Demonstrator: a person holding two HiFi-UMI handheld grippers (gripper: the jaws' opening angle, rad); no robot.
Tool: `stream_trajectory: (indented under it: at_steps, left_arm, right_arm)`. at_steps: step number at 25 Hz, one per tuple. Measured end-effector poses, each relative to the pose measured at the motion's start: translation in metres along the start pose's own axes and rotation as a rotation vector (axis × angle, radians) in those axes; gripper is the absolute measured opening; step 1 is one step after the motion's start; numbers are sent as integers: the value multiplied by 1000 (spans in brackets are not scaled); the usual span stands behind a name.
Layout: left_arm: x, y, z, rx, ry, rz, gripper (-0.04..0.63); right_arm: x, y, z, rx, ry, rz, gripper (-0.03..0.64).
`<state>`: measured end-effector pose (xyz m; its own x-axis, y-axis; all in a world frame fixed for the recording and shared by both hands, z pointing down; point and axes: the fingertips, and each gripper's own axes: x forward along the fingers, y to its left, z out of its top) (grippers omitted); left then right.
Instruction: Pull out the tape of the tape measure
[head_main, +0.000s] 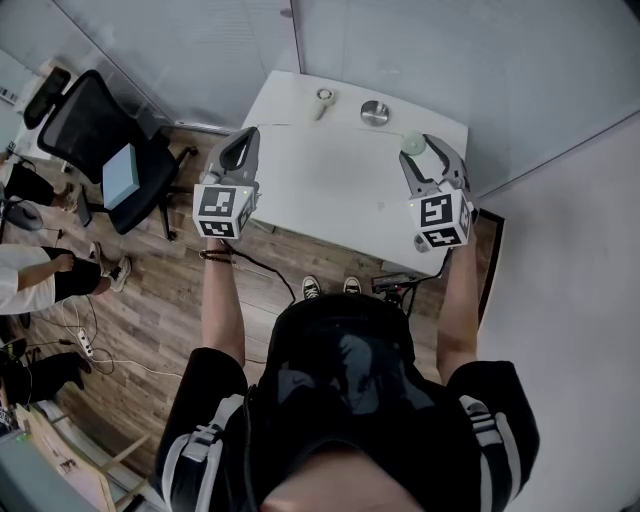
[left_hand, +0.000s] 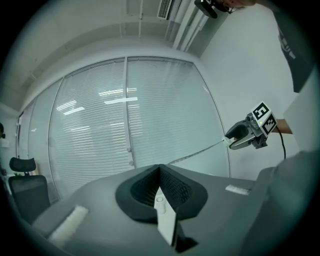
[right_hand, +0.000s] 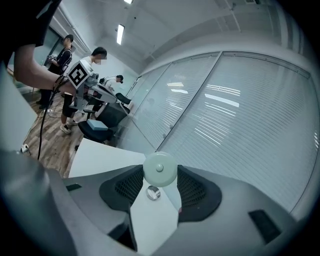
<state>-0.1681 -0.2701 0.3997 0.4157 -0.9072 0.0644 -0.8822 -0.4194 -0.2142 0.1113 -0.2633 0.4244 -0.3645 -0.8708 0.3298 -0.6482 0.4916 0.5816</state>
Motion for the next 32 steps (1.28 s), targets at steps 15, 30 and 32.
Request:
stream_trajectory:
  at_steps: [15, 30, 32]
  left_arm:
    - [-20, 53, -16, -66, 6, 175, 0]
    - [-4, 31, -16, -61, -1, 121, 2]
    - [-1, 27, -19, -59, 3, 114, 2]
  right_arm:
    - [-7, -26, -20, 56, 40, -73, 216]
    - [6, -7, -12, 40, 24, -25, 218]
    - [8, -5, -16, 47, 30, -16, 218]
